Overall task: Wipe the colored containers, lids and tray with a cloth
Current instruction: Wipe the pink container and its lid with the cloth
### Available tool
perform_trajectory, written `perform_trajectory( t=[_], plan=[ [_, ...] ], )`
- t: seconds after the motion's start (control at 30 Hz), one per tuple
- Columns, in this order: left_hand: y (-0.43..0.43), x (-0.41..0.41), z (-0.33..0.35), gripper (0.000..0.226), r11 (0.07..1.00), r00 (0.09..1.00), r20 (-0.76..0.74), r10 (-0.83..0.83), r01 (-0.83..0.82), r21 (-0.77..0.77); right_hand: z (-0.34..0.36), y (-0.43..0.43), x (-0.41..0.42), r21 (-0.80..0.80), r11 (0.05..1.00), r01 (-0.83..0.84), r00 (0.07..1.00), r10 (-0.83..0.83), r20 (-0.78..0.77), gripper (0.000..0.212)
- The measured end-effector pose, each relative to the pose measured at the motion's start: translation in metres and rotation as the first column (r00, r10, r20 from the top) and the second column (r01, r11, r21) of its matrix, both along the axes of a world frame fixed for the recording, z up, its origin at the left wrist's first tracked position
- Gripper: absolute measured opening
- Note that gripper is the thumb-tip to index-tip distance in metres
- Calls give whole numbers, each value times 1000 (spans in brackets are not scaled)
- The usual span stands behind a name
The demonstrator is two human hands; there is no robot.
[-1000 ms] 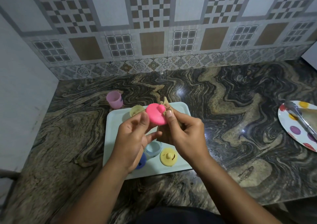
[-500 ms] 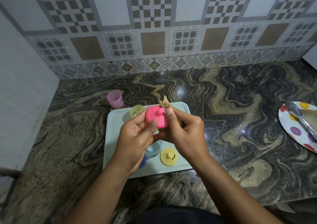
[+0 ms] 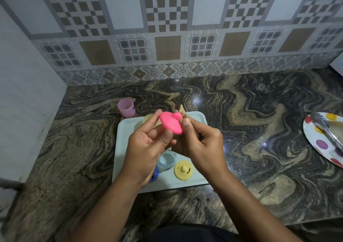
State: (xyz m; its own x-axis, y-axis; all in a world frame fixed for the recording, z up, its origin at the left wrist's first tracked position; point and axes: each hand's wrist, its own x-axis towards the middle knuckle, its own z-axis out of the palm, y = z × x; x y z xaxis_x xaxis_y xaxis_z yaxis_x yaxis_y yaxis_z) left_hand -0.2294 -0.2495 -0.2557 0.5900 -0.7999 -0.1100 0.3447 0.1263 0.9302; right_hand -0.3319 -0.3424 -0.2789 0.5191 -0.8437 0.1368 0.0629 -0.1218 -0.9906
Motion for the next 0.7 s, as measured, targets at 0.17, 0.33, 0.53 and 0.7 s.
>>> perform_trajectory(
  t=[0.17,0.33,0.53,0.7],
  plan=[
    [-1,0,1,53,996,992,-81,92,-92,11,-5,7,-4,-54,998,-18,1000,18,0,27],
    [1,6,1,39,999,991,-126,51,-48,25,-3,6,-5,-67,997,45,999,-46,-18,33],
    [0,-5,4,38,998,998,53,-23,26,-55,-4,5,-2,-47,999,16,1000,-17,-24,35],
    [3,7,4,25,1000,998,-48,29,-29,5,-1,7,-5,-262,964,42,999,-44,-1,30]
  ],
)
